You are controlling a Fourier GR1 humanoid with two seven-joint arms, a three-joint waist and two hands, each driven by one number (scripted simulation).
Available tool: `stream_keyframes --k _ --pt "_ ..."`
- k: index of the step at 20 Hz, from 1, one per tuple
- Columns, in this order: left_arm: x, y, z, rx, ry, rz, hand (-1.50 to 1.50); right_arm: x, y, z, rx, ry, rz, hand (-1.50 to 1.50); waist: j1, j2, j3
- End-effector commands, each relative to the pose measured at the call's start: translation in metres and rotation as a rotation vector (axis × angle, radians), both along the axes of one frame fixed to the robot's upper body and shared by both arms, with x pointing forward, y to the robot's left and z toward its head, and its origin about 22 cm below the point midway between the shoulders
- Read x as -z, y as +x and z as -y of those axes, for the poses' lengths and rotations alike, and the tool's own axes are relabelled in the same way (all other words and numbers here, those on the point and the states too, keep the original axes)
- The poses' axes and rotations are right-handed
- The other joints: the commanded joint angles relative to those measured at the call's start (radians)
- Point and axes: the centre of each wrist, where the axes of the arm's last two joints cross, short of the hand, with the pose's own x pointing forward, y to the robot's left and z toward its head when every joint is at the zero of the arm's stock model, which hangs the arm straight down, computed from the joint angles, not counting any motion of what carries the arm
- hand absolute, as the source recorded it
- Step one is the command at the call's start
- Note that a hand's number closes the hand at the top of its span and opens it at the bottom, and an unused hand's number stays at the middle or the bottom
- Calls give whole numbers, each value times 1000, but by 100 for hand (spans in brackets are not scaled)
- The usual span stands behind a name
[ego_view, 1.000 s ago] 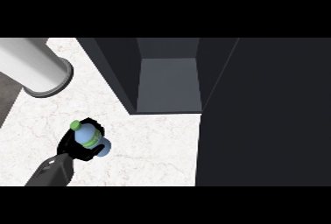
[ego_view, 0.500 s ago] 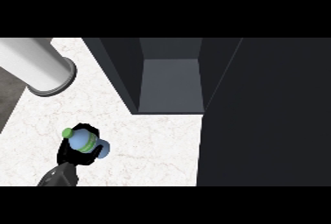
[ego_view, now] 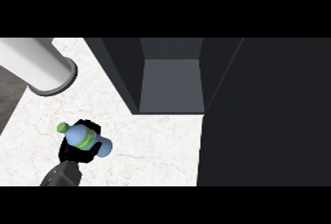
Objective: Pick up the bottled water, place it into the cabinet and close the cabinet
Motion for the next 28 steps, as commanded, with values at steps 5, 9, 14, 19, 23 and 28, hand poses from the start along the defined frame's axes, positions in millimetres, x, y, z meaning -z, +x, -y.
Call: stream_keyframes --k 5,9,14,19,23,28 --pt "-36 0 14 67 16 36 150 3 2 -2 -8 11 -4 -150 5 -1 1" --pt "-55 2 45 85 32 68 150 0 -1 -7 -5 22 -14 -150 2 -1 0" --pt "-94 25 95 98 77 118 150 -1 3 2 -25 40 -13 -150 -3 0 0" --pt "-130 46 131 90 127 153 150 18 -2 -13 -30 14 -25 -150 -13 1 0" --pt "-147 66 151 74 168 154 150 -8 1 -17 -45 21 -13 -150 -14 3 -1" --pt "-183 84 178 83 214 154 150 9 22 -15 -35 25 -11 -150 -10 4 0"
